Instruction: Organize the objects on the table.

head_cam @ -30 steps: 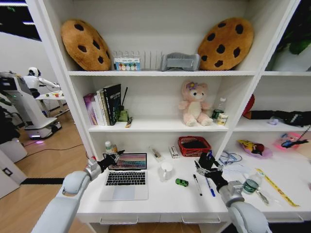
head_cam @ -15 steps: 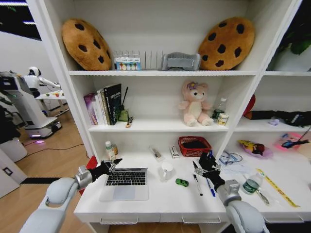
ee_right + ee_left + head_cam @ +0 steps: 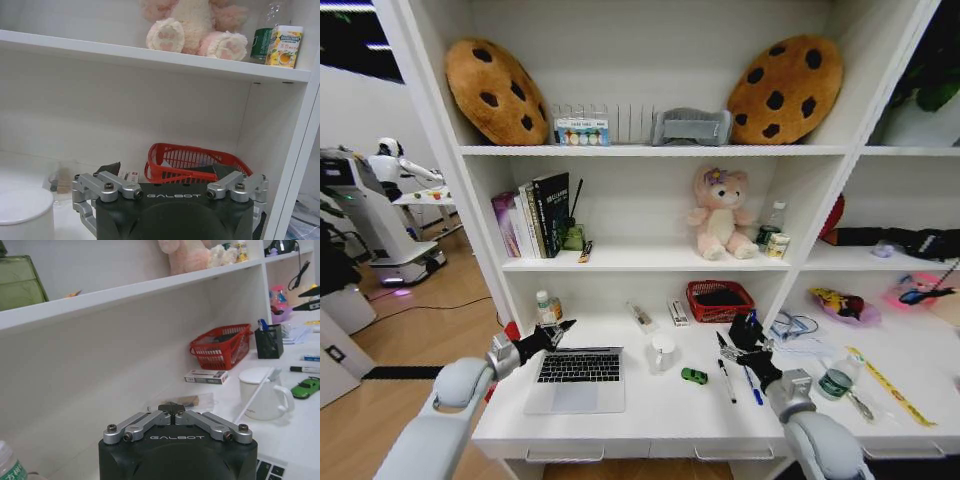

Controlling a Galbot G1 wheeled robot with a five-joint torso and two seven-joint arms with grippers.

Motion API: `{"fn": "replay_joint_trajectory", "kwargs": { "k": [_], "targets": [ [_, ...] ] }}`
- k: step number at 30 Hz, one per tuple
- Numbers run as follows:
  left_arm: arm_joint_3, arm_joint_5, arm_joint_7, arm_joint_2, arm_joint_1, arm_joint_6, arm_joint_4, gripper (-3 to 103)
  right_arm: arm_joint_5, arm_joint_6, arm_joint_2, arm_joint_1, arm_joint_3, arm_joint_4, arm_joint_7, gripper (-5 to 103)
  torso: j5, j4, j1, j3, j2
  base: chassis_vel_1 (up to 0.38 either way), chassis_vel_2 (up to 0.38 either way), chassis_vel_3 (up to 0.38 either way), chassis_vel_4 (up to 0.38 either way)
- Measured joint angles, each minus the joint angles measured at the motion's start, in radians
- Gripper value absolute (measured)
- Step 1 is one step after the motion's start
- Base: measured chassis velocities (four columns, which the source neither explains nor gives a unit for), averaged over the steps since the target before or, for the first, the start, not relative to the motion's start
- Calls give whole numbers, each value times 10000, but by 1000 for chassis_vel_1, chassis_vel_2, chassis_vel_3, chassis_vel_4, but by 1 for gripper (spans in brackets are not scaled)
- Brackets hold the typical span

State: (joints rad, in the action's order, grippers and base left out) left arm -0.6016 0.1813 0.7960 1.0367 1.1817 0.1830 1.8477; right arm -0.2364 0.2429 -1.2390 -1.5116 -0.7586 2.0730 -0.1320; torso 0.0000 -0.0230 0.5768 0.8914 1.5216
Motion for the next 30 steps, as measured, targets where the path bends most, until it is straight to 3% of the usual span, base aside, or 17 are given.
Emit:
{"fn": "replay_joint_trajectory", "kwargs": {
  "k": [9,12,19,21,23,25,30],
  "targets": [
    [-393,-424,1391,-352,996,-482,342,0,42,-50,-88,-61,-12,11,2,100,0,1,0,-1,1,0,0,0,0],
    [-451,-546,1589,-380,1160,-590,383,0,42,-75,-85,-89,-40,32,2,100,0,1,0,-1,1,0,0,0,0],
    [-726,-799,2463,-342,1576,-1349,332,0,216,-199,-187,-228,-29,71,-10,100,1,0,-1,-1,2,0,0,0,0],
    [-748,-806,2495,-219,1533,-1600,158,0,278,-212,-221,-235,-2,78,-16,100,0,1,0,-1,2,0,0,0,0],
    [-751,-692,2141,-63,1457,-1629,54,0,307,-217,-243,-257,8,91,-17,100,-1,1,-1,-1,2,0,0,0,0],
    [-627,-203,1129,182,1243,-1488,-93,0,336,-223,-263,-334,10,122,-18,100,0,1,-1,-1,2,0,0,0,0],
    [-391,-586,936,379,852,-1522,-450,0,442,-302,-283,-463,36,129,-30,100,0,-4,0,-1,1,0,0,0,0]
  ]
}}
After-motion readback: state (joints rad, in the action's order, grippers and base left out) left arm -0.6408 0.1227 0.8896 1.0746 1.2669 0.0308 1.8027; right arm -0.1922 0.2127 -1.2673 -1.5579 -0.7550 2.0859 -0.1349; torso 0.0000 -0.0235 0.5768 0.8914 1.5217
